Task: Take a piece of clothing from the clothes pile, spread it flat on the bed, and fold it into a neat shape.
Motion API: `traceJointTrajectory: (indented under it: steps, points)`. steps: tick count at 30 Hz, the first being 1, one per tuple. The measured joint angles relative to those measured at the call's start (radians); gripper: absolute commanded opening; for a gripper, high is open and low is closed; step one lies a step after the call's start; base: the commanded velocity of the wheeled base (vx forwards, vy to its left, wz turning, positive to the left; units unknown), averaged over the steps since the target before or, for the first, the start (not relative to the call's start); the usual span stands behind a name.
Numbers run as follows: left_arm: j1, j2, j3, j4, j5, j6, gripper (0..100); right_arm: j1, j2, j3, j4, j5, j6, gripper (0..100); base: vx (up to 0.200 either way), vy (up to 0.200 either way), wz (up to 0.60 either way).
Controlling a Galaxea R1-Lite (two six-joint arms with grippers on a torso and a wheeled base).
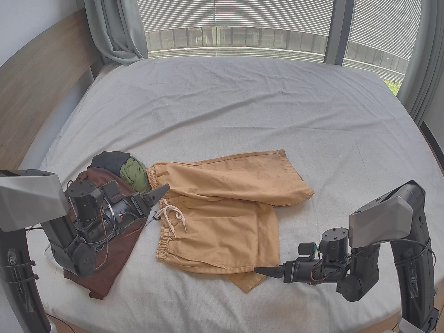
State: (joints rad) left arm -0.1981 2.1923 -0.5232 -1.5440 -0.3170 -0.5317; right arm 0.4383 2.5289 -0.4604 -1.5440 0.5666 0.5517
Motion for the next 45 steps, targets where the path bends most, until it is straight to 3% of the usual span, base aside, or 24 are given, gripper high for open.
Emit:
traceJointTrajectory:
  steps: [13, 20, 26, 43, 44, 45]
  points:
    - [-0.001, 0.009, 0.000, 0.000, 0.004, 0.004, 100, -0.029, -0.092, -0.012, -0.001, 0.001, 0.092, 100, 0.000, 0.000, 0.00]
    - [-0.001, 0.013, -0.001, 0.000, 0.006, 0.004, 100, -0.041, -0.127, -0.026, -0.001, -0.002, 0.100, 100, 0.000, 0.000, 0.00]
    - [-0.002, 0.016, -0.002, 0.000, 0.007, 0.004, 100, -0.048, -0.132, -0.064, -0.002, -0.058, 0.103, 100, 0.000, 0.000, 0.00]
    - [-0.001, 0.031, -0.004, 0.000, 0.007, 0.006, 100, -0.053, -0.103, -0.101, 0.000, -0.112, 0.116, 100, 0.000, 0.000, 0.00]
    - [-0.001, 0.032, -0.004, 0.000, 0.007, 0.006, 100, -0.054, -0.097, -0.103, 0.000, -0.113, 0.120, 0, 0.000, 0.000, 0.00]
    - [-0.001, 0.032, -0.004, 0.000, 0.007, 0.006, 100, -0.054, -0.096, -0.103, 0.000, -0.113, 0.122, 0, 0.000, 0.000, 0.00]
